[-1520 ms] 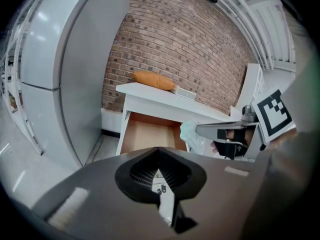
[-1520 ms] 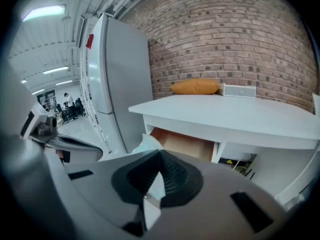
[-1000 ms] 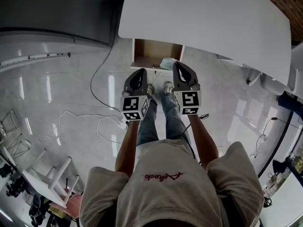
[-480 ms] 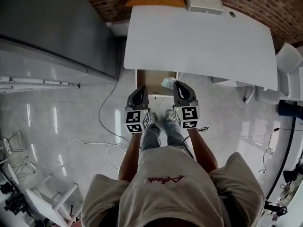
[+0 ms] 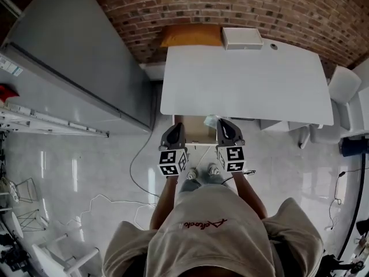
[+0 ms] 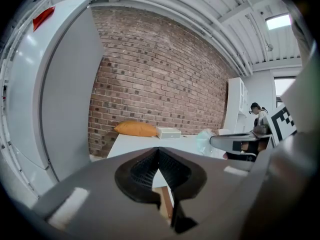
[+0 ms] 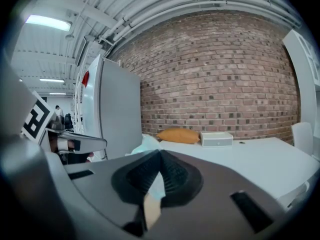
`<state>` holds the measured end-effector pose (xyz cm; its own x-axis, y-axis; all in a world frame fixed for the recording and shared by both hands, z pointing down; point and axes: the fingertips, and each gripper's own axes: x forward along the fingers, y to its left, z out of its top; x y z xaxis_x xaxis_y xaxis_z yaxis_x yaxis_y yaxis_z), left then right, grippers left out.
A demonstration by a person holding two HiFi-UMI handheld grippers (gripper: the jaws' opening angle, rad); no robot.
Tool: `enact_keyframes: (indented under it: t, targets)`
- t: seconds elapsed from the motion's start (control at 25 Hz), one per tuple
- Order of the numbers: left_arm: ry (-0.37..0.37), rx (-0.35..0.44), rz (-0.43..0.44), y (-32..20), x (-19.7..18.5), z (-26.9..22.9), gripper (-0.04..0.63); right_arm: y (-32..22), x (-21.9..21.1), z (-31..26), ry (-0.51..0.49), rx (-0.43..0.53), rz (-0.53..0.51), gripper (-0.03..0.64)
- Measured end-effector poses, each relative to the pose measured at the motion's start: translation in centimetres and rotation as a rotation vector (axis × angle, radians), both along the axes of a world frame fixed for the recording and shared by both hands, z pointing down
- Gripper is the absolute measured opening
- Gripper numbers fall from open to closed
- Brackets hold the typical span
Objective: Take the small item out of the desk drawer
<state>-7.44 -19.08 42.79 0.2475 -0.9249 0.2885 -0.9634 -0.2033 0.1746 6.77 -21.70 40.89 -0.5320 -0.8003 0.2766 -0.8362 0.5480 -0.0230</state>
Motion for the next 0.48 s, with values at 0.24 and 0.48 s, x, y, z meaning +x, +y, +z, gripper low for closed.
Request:
enact_keyframes:
  t: [0.24,0.48]
  targets:
    - [-0.017,0.046,0.005,-0.1,-0.3,-2.7,0.009,-0.2,0.3,-3.0,-0.021,0.059,0.008,0.011]
    - [-0.029,0.082,-0.005,0.4,-0.1,-5.1,0.009,0.3,1.1,-5.5,-0.039,0.099,0.000,0.011]
